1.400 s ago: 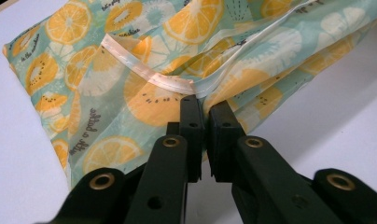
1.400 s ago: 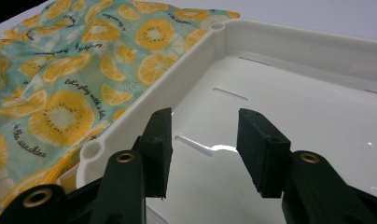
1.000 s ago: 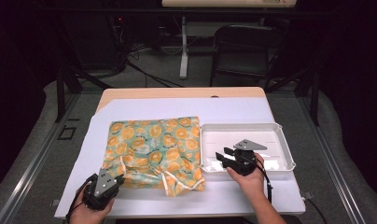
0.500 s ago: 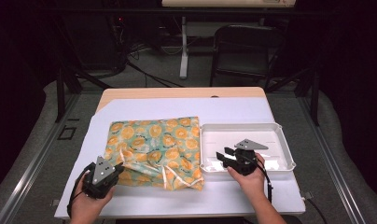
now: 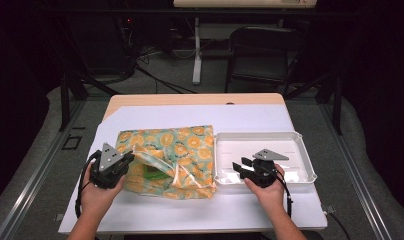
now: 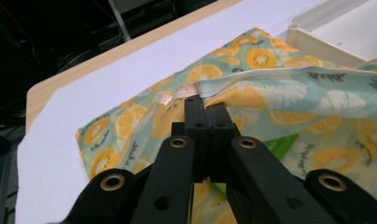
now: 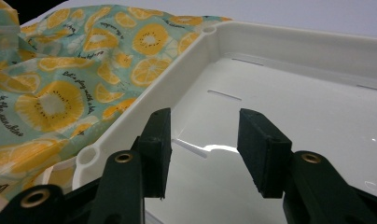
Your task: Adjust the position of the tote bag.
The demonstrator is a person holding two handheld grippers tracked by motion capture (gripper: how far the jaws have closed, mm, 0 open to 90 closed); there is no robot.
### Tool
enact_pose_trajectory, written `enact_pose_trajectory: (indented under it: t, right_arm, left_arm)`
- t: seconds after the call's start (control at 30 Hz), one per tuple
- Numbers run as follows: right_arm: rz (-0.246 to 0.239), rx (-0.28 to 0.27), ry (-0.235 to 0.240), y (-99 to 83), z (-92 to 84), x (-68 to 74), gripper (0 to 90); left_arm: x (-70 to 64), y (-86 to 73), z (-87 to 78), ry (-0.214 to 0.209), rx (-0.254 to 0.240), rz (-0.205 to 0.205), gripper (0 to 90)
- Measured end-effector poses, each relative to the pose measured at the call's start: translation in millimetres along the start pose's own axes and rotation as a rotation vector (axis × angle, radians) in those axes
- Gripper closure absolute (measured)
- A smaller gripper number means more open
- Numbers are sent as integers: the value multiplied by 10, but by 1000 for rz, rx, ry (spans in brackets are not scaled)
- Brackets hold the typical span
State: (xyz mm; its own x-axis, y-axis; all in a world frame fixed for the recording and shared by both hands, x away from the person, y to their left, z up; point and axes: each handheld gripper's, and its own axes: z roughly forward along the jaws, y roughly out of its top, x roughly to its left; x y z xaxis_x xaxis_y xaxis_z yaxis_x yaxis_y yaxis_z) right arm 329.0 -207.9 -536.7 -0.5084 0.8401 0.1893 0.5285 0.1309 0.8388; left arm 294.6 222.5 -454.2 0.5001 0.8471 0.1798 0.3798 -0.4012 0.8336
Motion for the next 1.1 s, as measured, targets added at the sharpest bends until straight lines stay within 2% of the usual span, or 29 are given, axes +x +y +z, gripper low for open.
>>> enact_pose_trajectory:
  t: [0.4,0.5,0.6,0.67,0.7,0.77,0.93,1.0,1.03,1.07,1.1]
  right_arm:
    - [5,3,-10,9,0,1,549]
    - [-34,1,-29,35,-30,55,548]
    - [-22,-12,7,59,-35,120,548]
    - [-32,-19,44,111,-39,218,552]
    - [-32,-19,44,111,-39,218,552]
    - [-48,-22,61,164,-44,310,555]
    - [-136,-17,113,336,-56,594,553]
    - [-151,-24,147,422,-60,722,544]
    - [-172,-33,182,523,-67,855,538]
    - [-172,-33,182,523,-67,855,538]
    - [-186,-40,195,571,-73,923,536]
  left_arm:
    - [141,269,231,-6,-3,-65,897]
    - [209,311,302,-1,6,-100,896]
    - [278,334,366,10,7,-126,898]
    - [310,333,391,15,11,-129,898]
    - [322,326,396,21,14,-124,898]
    - [339,302,413,32,16,-115,899]
    - [375,246,472,38,28,-113,899]
    - [384,237,483,36,31,-113,899]
    - [382,233,489,34,29,-117,900]
    - [385,233,490,34,32,-112,900]
    - [382,232,492,34,32,-111,900]
